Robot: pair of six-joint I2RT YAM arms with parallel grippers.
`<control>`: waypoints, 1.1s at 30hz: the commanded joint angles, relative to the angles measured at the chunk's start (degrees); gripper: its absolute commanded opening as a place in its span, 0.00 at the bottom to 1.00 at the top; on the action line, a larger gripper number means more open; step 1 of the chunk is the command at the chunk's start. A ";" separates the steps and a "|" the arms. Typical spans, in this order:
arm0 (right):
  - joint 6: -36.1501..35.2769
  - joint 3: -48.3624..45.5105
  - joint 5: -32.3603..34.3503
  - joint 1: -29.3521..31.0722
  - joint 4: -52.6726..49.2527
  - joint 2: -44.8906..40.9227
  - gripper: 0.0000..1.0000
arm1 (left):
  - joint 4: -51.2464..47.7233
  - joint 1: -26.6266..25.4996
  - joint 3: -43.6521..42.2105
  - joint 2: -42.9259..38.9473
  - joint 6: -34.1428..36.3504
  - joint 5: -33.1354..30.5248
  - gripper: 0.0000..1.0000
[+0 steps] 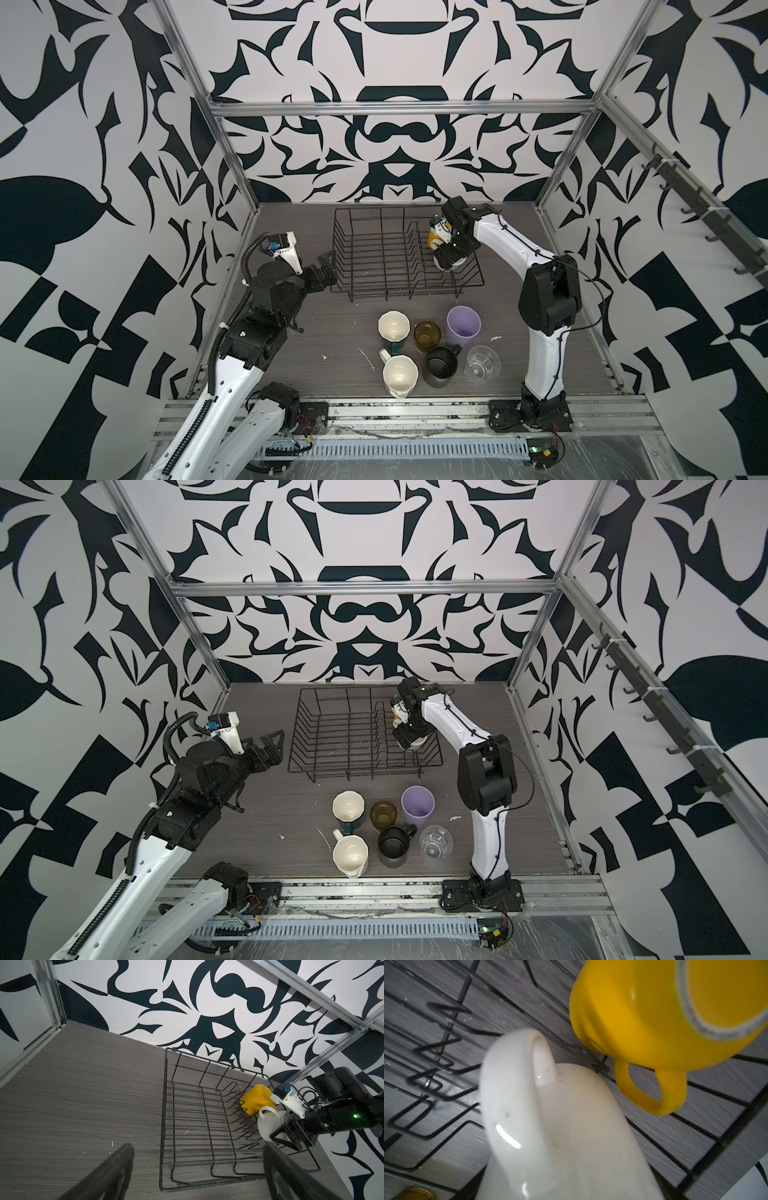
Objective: Load the cups into the dish rack
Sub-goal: 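Carry the red-lined white mug with the right gripper down beside the yellow mug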
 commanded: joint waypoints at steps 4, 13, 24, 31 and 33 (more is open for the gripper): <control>0.68 3.74 2.33 -0.09 0.44 0.16 0.00 | -0.39 0.18 0.07 -0.20 0.33 0.00 0.99; 2.33 4.88 2.84 -0.27 -0.54 2.88 0.08 | -0.32 0.14 0.08 -0.03 0.33 0.16 0.99; 6.37 5.40 2.15 -1.94 -1.89 3.61 0.33 | -0.49 0.17 0.08 0.04 0.40 0.11 0.99; 7.59 4.86 2.11 -2.02 -2.12 4.18 0.45 | -0.84 0.14 0.25 0.06 0.33 0.08 0.99; 7.91 4.96 2.32 -2.03 -2.40 4.45 0.47 | -1.07 0.14 0.35 -0.03 0.33 -0.02 0.99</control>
